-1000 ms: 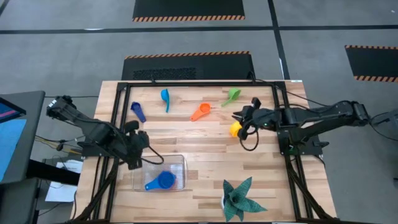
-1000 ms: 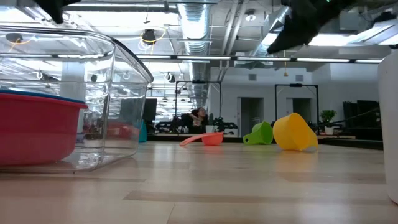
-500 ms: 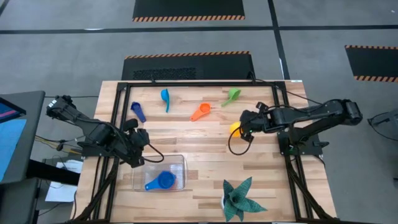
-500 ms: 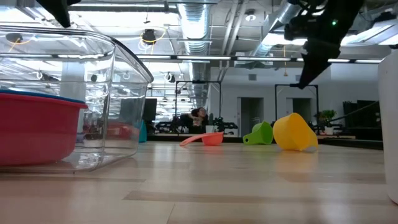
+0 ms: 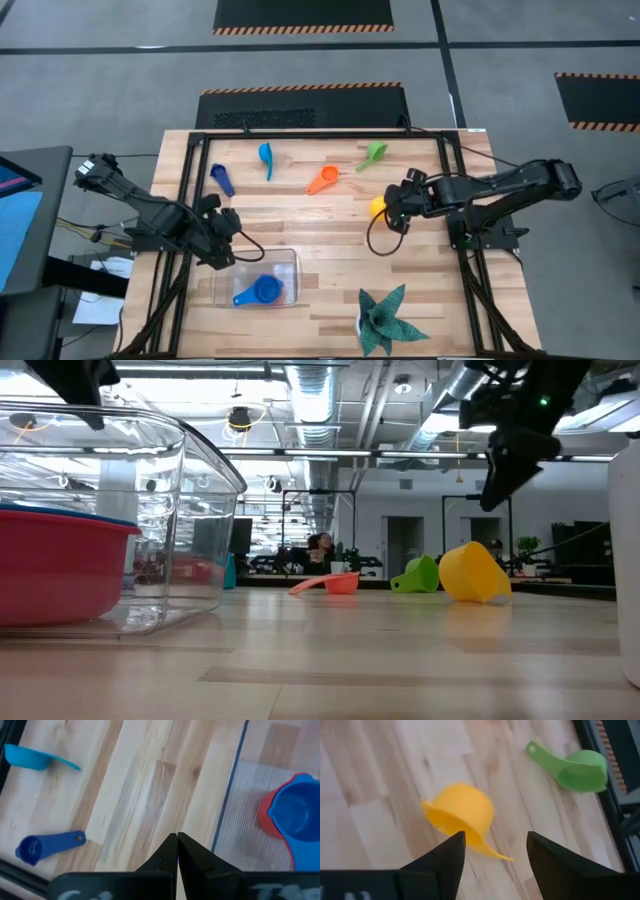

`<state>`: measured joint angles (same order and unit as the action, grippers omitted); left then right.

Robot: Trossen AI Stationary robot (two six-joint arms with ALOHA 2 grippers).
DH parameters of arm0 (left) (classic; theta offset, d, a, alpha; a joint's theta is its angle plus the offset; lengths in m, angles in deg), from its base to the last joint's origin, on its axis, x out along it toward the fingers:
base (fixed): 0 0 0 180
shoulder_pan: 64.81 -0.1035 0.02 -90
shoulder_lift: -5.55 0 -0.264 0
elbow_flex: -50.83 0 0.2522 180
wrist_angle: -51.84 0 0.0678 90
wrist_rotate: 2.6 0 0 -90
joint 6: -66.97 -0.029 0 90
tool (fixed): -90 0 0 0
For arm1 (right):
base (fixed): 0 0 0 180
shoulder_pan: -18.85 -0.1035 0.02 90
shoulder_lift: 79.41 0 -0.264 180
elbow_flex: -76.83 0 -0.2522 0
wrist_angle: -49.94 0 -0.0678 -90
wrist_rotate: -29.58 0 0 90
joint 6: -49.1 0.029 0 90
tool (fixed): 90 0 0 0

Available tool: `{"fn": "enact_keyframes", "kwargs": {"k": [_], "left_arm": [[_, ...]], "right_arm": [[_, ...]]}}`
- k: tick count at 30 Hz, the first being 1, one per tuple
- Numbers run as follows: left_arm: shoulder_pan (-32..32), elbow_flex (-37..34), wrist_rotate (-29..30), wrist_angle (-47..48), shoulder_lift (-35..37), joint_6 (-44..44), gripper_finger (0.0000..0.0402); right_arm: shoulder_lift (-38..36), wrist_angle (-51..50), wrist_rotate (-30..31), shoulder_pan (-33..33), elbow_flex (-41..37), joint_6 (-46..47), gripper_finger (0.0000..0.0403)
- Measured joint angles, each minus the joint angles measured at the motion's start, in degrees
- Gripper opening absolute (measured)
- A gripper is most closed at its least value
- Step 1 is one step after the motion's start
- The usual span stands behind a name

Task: Nest measuring cups in basket
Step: Stack the yellow measuring cup on top of the blue measuring cup in the transparent bin

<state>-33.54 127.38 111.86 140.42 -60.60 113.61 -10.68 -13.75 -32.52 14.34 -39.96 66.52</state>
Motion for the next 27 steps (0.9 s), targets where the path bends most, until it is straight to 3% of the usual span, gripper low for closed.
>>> {"fn": "enact_keyframes", "kwargs": {"k": [13, 23, 27], "left_arm": [[0.00, -1.18, 0.34, -4.04, 0.00, -1.95, 0.0000], [0.00, -1.18, 0.41, -4.13, 0.00, -2.41, 0.0000], [0.00, -1.18, 1.23, -4.97, 0.01, -2.44, 0.0000]], "right_arm": [[0.00, 6.23, -1.24, -0.92, -4.73, -12.63, 0.0235], [0.91, 9.32, -2.93, 1.29, -6.82, -14.84, 0.0235], [3.60, 10.78, -6.60, 3.00, -6.77, -19.45, 0.0235]]}}
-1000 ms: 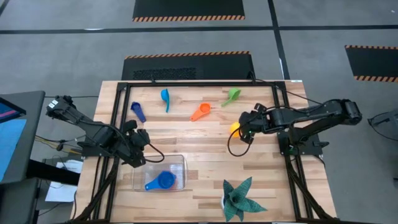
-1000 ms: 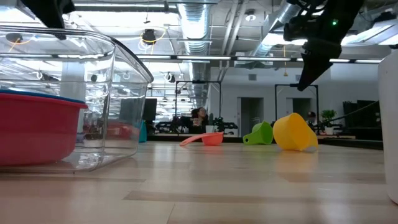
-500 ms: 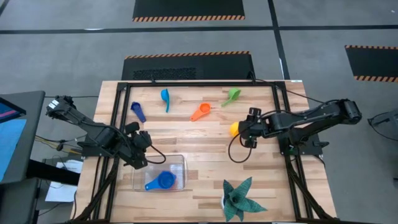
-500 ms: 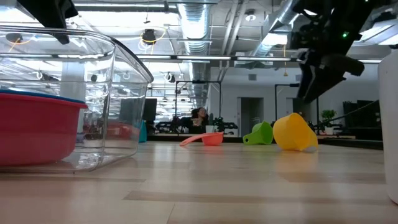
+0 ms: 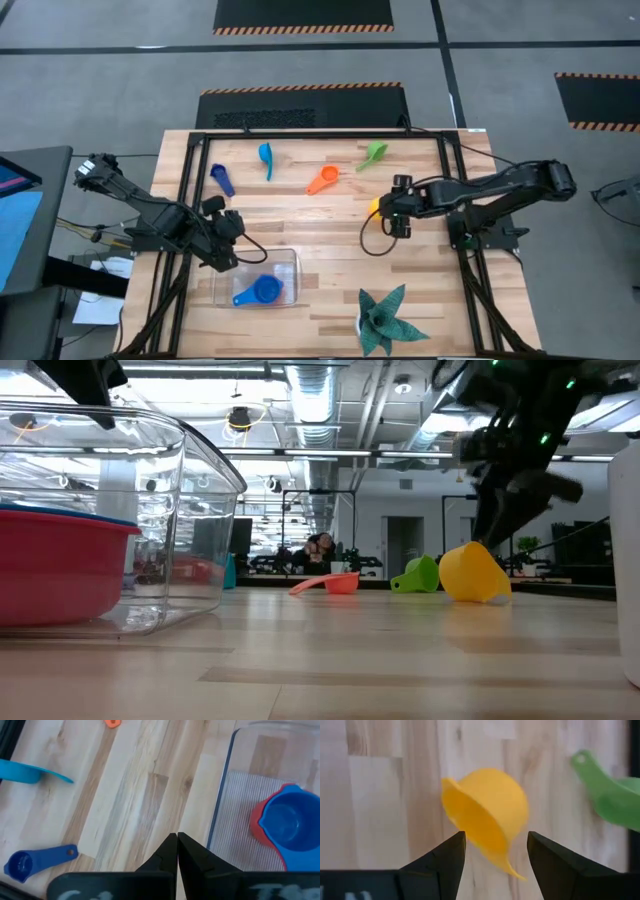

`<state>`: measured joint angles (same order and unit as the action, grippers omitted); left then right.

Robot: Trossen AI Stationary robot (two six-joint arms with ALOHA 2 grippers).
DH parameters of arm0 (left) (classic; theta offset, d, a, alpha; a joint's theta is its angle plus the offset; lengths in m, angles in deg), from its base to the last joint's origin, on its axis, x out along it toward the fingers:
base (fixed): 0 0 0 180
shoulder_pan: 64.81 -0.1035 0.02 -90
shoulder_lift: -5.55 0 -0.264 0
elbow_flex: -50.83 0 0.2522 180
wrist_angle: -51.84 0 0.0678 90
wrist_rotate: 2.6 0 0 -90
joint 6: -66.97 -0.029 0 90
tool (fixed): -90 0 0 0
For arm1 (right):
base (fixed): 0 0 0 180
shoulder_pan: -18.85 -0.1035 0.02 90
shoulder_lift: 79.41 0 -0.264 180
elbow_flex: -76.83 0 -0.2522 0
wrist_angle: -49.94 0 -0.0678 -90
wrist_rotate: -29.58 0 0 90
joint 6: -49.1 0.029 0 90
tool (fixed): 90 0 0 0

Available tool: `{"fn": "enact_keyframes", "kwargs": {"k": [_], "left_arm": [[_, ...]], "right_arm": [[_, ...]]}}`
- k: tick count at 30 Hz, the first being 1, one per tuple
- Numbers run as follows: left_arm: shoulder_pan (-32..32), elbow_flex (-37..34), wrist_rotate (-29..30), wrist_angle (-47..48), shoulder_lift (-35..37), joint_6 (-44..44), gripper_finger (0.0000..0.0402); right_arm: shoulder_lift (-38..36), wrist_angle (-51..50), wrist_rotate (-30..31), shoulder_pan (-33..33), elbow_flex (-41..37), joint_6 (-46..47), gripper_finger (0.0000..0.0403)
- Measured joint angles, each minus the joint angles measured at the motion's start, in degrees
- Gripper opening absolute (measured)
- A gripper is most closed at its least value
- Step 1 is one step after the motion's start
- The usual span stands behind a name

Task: Nest measuring cups in basket
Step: Stack the yellow measuring cup on top of the blue measuring cup in the transparent bin

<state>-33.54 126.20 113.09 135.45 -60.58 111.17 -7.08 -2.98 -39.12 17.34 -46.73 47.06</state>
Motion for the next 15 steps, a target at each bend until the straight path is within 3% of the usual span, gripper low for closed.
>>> {"fn": "enact_keyframes", "kwargs": {"k": [11, 15], "left_arm": [[0.00, 0.00, 0.55, -1.95, 0.01, -0.01, 0.0000], [0.00, 0.00, 0.51, -2.40, 0.01, 0.42, 0.0000]], "right_arm": [[12.13, 8.56, 1.19, 4.50, -0.07, -4.93, 0.0232], [15.56, 9.61, 1.08, 5.40, -0.02, -3.45, 0.0210]]}}
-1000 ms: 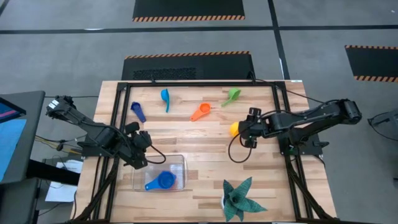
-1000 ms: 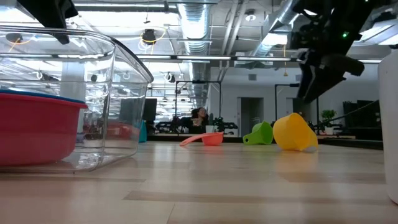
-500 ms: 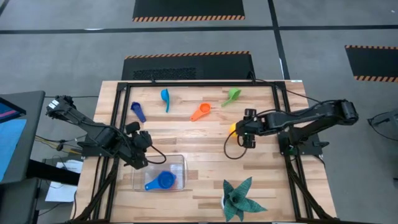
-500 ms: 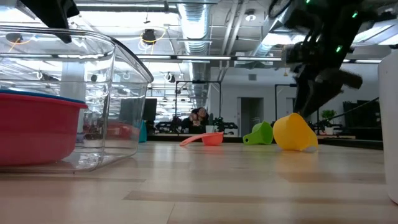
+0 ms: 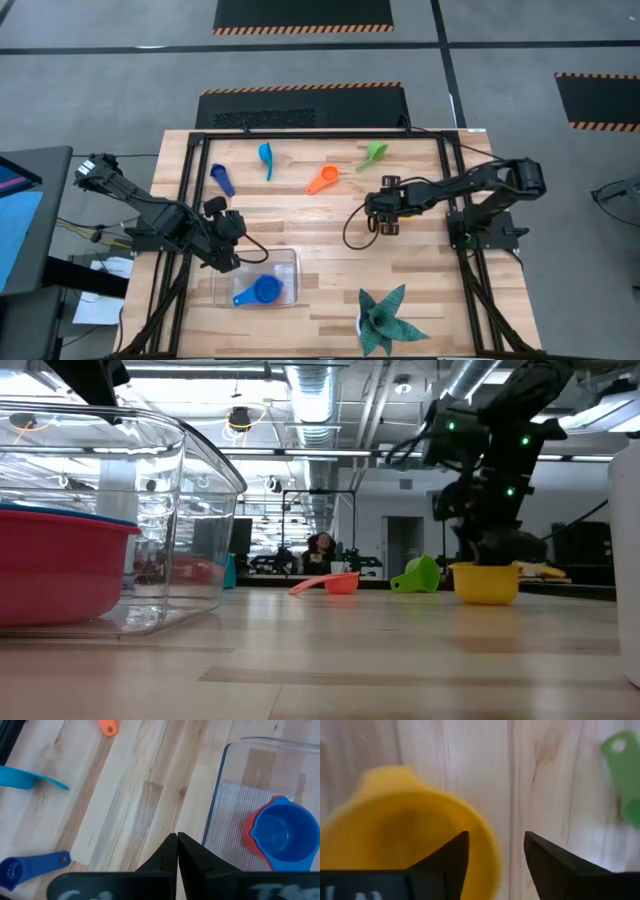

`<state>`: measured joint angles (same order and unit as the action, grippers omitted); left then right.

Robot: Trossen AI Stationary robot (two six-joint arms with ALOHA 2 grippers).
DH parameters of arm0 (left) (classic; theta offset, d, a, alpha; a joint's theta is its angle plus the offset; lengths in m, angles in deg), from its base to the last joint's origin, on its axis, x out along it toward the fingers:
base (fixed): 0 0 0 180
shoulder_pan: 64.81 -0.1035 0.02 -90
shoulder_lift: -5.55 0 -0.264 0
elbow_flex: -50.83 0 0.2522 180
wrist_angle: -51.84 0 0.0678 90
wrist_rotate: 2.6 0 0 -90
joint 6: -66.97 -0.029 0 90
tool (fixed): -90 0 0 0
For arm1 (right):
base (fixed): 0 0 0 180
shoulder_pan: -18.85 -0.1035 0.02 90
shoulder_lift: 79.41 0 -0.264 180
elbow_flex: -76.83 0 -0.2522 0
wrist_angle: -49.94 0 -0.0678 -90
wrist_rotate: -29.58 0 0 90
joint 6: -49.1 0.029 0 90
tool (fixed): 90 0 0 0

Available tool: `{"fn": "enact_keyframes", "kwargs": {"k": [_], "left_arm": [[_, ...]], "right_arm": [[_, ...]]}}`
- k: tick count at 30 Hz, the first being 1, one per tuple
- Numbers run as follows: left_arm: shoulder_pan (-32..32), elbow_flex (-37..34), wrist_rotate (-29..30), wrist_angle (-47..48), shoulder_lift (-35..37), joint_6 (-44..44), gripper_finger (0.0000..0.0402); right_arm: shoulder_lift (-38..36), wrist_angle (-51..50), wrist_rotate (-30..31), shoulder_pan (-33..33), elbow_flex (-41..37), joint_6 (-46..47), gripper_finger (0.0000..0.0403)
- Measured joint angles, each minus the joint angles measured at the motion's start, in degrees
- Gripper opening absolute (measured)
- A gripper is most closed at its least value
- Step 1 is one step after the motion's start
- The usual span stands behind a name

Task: Nest measuring cups in basket
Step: Stack the yellow measuring cup on top of the blue measuring cup in the transparent bin

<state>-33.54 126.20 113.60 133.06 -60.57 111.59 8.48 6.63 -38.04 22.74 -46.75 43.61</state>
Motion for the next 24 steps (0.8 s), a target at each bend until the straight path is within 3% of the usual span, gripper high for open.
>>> {"fn": "enact_keyframes", "kwargs": {"k": [13, 18, 22, 24], "left_arm": [[0.00, 0.00, 0.06, -0.19, 0.00, -1.29, 0.0000], [0.00, 0.00, 0.08, -0.53, 0.00, -1.30, 0.0000], [0.00, 0.00, 0.13, -0.54, 0.00, -1.29, 0.0000], [0.00, 0.00, 0.15, -0.54, 0.00, -1.11, 0.0000]], "right_arm": [[1.39, -0.12, -3.37, 0.58, 7.64, 0.81, 0.0087], [1.39, 0.12, -6.35, 2.21, 11.80, 3.80, 0.0015], [1.39, 0.00, -8.82, 3.40, 15.04, 3.99, 0.0022], [1.36, -1.17, -6.79, 3.48, 16.57, 3.99, 0.0029]]}}
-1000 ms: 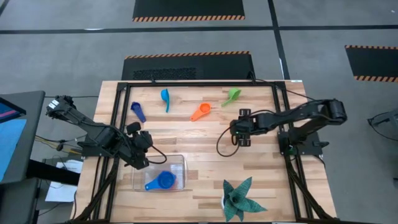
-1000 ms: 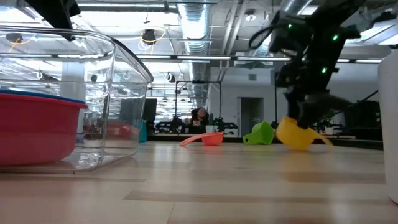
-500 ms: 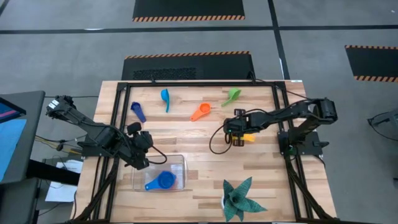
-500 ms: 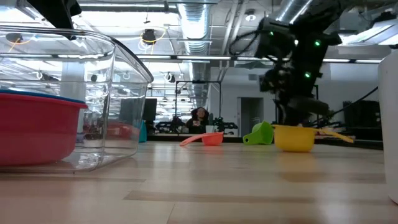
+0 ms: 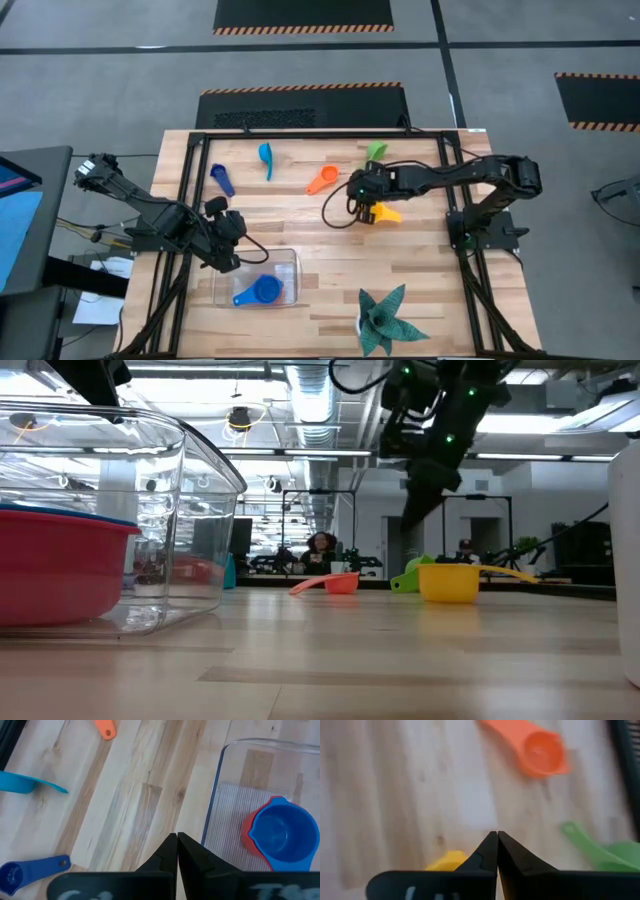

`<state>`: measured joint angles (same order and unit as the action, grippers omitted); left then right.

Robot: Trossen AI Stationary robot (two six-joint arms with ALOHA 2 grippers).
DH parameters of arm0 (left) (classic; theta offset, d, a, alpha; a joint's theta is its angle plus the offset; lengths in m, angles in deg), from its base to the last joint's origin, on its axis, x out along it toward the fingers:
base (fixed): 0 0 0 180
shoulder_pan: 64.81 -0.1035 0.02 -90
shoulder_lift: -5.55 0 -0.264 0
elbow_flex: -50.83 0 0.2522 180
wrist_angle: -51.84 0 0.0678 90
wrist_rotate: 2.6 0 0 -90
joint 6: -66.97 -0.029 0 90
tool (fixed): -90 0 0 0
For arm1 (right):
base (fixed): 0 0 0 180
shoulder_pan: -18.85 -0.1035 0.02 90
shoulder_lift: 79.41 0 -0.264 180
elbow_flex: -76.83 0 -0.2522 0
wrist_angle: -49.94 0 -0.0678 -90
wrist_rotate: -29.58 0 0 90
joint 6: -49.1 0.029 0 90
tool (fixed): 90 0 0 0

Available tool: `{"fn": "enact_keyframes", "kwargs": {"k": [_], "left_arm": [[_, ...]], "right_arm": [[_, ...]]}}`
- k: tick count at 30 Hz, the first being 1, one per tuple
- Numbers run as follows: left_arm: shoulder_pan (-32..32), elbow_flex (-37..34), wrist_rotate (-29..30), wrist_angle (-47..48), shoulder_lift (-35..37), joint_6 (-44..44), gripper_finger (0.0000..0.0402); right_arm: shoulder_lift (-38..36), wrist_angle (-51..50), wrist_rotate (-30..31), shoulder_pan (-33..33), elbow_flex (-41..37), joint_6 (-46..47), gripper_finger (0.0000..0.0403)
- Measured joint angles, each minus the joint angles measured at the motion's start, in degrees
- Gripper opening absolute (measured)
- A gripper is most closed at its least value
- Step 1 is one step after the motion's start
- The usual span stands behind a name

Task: Nest measuring cups in basket
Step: Stack the yellow measuring cup on top of the blue measuring cup in the transparent bin

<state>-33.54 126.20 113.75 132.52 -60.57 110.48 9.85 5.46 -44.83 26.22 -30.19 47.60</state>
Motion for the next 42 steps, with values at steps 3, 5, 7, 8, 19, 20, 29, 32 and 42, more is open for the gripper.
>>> {"fn": "enact_keyframes", "kwargs": {"k": [3, 5, 7, 8, 19, 20, 29, 32, 42], "left_arm": [[0.01, 0.00, -0.02, -0.02, 0.00, 0.79, 0.0000], [0.02, 0.00, -0.02, -0.01, 0.00, 1.17, 0.0000], [0.02, 0.00, -0.02, -0.02, 0.00, 1.19, 0.0000], [0.02, 0.00, -0.02, -0.02, 0.00, 1.21, 0.0000], [0.02, 0.00, 1.04, -0.87, -0.02, 0.53, 0.0000], [0.02, 0.00, 1.15, -0.91, 0.00, 0.53, 0.0000], [0.03, 0.00, 1.36, -0.94, -0.02, -0.62, 0.0000], [0.02, 0.00, 1.64, -0.93, -0.02, -2.22, 0.0000], [0.02, 0.00, 3.65, -0.94, -0.02, -3.41, 0.0000]], "right_arm": [[-0.02, -7.64, 4.71, 0.90, 1.51, 0.04, 0.0017], [-0.02, -13.75, 3.56, 1.96, 1.60, 0.98, 0.0008], [0.28, -18.99, 2.12, 2.88, 1.51, 3.23, 0.0009], [0.80, -20.76, 2.46, 3.07, 1.51, 4.60, 0.0011], [5.16, -23.36, -1.85, 3.19, 1.30, 9.13, 0.0005], [6.08, -23.71, -2.24, 3.04, 1.37, 9.22, 0.0005], [12.39, -24.34, -13.63, -1.34, 3.34, 11.60, 0.0006], [12.37, -22.63, -15.02, -3.47, 6.05, 11.74, 0.0009], [12.32, -23.52, -20.12, -7.33, 16.47, 11.14, 0.0014]]}}
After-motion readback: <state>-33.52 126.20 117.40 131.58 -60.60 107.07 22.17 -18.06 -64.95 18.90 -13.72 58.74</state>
